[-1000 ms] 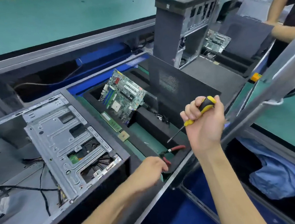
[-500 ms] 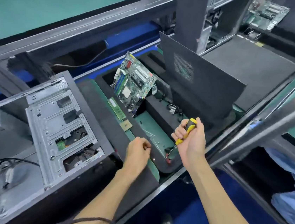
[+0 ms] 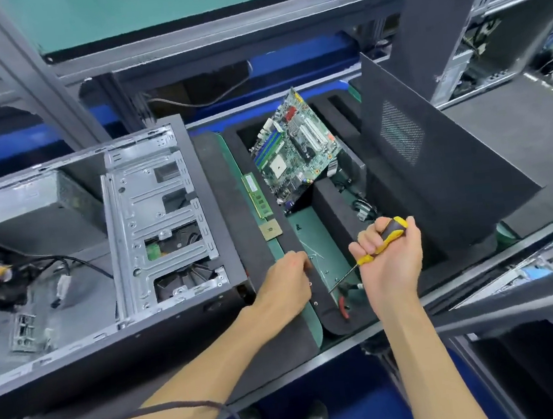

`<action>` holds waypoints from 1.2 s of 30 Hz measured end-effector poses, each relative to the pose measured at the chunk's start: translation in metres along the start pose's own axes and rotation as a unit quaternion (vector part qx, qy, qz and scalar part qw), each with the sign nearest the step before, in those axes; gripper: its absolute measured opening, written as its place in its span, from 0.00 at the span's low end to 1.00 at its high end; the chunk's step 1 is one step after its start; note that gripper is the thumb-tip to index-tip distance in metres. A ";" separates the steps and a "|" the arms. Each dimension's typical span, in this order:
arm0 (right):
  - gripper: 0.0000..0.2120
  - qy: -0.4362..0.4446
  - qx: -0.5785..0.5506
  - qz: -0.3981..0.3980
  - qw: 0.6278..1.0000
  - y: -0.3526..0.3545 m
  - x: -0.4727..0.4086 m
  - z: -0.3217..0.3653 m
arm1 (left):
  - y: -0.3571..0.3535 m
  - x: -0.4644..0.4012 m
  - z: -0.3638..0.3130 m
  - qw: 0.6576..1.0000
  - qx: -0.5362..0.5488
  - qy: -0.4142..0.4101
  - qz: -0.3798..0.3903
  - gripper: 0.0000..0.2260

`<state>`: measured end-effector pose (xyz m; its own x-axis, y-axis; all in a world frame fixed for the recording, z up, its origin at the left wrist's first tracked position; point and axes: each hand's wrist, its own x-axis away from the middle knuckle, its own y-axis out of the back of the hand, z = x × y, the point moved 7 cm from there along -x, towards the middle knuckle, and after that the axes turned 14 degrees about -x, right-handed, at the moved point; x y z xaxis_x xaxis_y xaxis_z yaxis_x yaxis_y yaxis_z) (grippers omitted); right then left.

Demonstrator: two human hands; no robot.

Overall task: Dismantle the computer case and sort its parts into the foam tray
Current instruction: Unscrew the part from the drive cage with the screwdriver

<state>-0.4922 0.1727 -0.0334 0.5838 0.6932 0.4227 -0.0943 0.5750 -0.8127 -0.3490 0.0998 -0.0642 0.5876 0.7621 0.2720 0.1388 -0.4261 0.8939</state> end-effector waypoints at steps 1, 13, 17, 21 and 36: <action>0.27 -0.004 -0.006 0.017 1.000 -0.012 0.001 -0.001 | 0.011 0.006 -0.001 1.000 0.007 0.000 0.007 0.15; 0.17 -0.028 0.197 0.256 0.946 -0.184 0.045 -0.118 | 0.199 0.104 0.120 0.917 0.300 0.077 -0.251 0.11; 0.22 0.040 0.450 0.308 0.837 -0.190 0.054 -0.180 | 0.187 0.113 0.239 0.847 0.343 0.294 -0.281 0.08; 0.31 0.098 0.657 0.323 0.674 -0.171 0.064 -0.219 | 0.116 0.104 0.247 0.766 0.588 0.259 0.015 0.15; 0.19 0.136 0.533 0.270 0.790 -0.172 0.055 -0.209 | 0.109 0.112 0.261 0.692 0.663 0.287 0.013 0.11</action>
<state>-0.2752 0.0211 0.0457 0.3644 0.9269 -0.0893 -0.9301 0.3671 0.0150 -0.0600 0.0119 -0.0293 0.2438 0.6513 0.7186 0.9663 -0.2267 -0.1223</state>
